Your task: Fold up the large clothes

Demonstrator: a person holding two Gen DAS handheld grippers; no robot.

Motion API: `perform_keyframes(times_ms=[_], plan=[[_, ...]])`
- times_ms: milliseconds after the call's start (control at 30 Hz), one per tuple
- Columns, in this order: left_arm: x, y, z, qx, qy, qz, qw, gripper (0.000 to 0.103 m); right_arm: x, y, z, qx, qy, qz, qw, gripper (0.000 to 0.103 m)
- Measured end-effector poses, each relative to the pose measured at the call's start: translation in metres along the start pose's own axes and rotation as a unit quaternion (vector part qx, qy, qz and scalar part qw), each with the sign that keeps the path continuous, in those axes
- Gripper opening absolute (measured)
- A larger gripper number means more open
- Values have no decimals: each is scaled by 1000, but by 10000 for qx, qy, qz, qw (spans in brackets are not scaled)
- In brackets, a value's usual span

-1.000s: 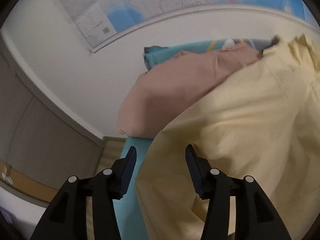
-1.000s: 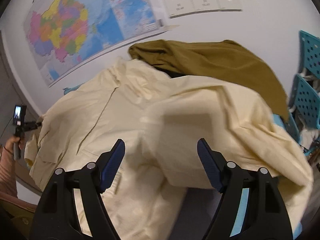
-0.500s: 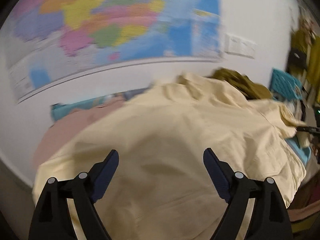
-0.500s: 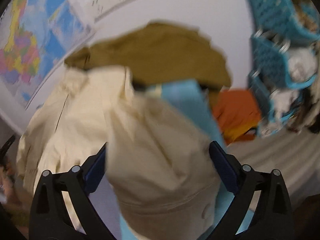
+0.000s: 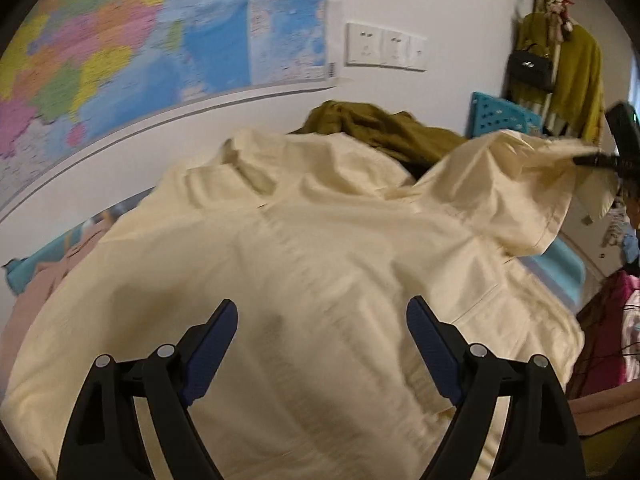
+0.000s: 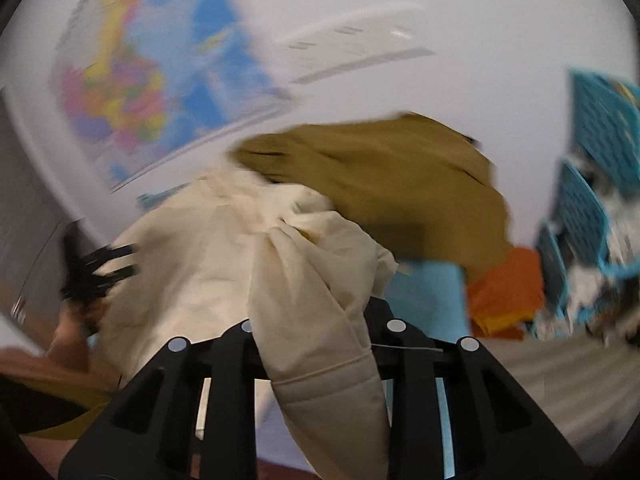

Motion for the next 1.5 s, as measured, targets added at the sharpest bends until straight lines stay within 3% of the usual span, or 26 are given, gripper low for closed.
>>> perform_keyframes(times_ms=[133,300,433,467,500,600,700,767,800,933,1067,1133,1167,1200,1233,1267,1300,1367,1400,1500], plan=[[-6,-5,1,-157,262,-35,9995,83,88,0,-3,420,-620,722,9946,28],[-5,0,11,-379,495,12,9981,83,167,22,-59,1176,-960,1068,9826,33],[4,13,16,-405,511,154,9978,83,197,50,-124,1972,-898,1146,9695,57],[7,16,17,-393,517,198,9977,83,200,54,-132,2045,-832,1217,9677,75],[10,21,18,-376,542,262,9975,83,205,59,-139,2038,-738,1346,9669,83],[16,35,19,-301,581,393,9971,83,214,63,-139,2007,-574,1719,9627,85],[20,47,21,-296,671,493,9961,84,207,46,-117,1545,-671,1899,9673,87],[18,51,22,-320,916,569,9937,85,188,26,-111,904,-306,1933,9765,91],[14,53,21,-303,1049,583,9923,86,167,13,-116,680,-51,1670,9836,92],[-16,60,12,-130,1571,308,9870,89,92,-13,-158,719,89,303,9969,89],[-43,71,3,216,1915,-17,9813,94,38,-23,-217,915,85,-540,9943,88],[-52,77,-4,519,2032,-90,9777,94,20,-22,-253,1198,-138,-902,9886,89],[-54,81,-8,636,2071,-102,9762,94,15,-21,-266,1313,-225,-993,9861,88],[-56,84,-12,775,2128,-114,9740,94,13,-20,-274,1393,-341,-1040,9842,72],[-58,87,-14,880,2154,-133,9725,91,13,-19,-280,1477,-504,-1032,9823,40],[-60,88,-17,977,2128,-191,9720,72,11,-22,-282,1427,-656,-1051,9820,25],[-61,88,-19,1078,2151,-241,9703,47,11,-25,-277,1337,-727,-1069,9826,13],[-55,84,-25,1235,1830,-411,9745,31,8,-36,-253,921,-941,-1103,9851,6],[-46,77,-23,1184,1442,-592,9807,25,4,-42,-239,701,-1078,-1192,9845,5],[-16,40,-11,875,519,-926,9905,23,-15,-53,-208,115,-1141,-1397,9835,4]])
Point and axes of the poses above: each gripper's, at about its wrist camera, not at the fingertips, and z roughly against the way its jaws point, x to its left, y to its underside, the point moved 4 cm from there along -z, roughly the way its jaws point, and after that the axes turned 12 degrees about -z, right-handed, at the moved point
